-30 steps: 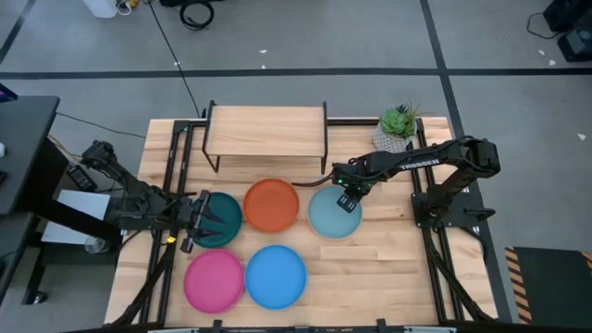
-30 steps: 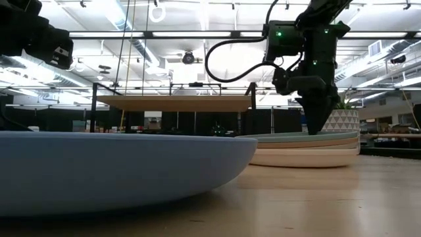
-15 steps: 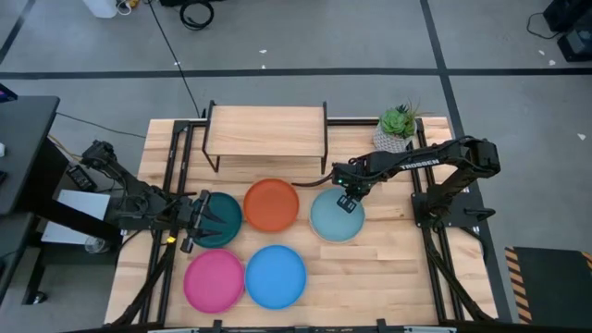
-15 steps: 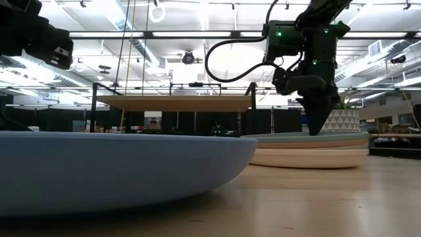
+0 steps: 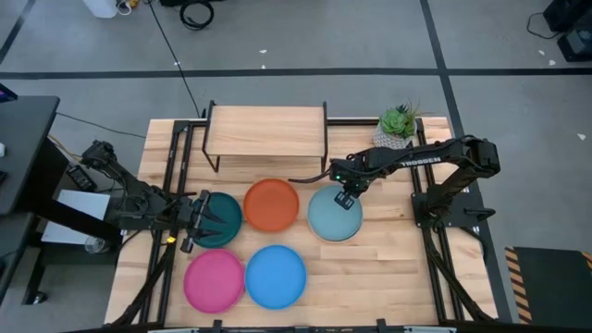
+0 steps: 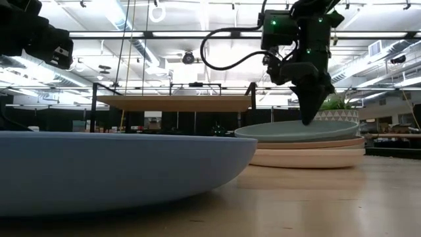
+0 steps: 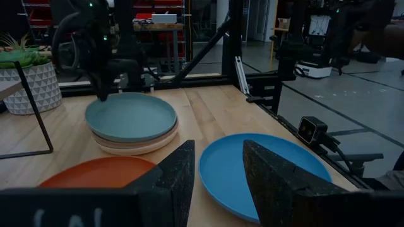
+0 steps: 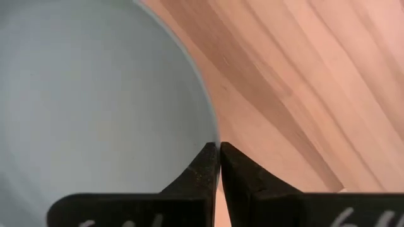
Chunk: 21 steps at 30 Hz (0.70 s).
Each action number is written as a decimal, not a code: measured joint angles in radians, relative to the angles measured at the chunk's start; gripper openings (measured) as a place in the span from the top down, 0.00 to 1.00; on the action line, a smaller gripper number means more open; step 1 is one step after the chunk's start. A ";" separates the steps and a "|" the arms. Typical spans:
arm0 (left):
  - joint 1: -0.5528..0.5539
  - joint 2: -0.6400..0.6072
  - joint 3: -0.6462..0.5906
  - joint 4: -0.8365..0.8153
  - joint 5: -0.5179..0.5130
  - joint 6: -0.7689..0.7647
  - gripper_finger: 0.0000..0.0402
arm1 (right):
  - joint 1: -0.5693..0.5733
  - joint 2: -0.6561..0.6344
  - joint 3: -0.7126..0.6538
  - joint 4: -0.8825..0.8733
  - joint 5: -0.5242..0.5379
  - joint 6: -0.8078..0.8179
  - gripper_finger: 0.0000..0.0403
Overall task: Place and stack plates onto a shelf
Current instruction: Put the light blue plate on the shelf
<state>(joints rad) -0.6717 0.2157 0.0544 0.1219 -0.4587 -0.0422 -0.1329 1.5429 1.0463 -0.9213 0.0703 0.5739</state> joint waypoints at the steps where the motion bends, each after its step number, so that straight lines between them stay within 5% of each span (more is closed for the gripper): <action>1: 0.000 0.000 0.000 0.000 0.000 0.000 0.65 | 0.000 0.000 0.002 -0.003 0.000 0.000 0.94; 21: 0.000 0.000 0.000 0.001 0.000 0.000 0.65 | 0.000 -0.020 0.027 -0.022 -0.079 -0.009 0.94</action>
<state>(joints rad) -0.6718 0.2154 0.0547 0.1226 -0.4590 -0.0422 -0.1329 1.5230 1.0732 -0.9437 -0.0088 0.5648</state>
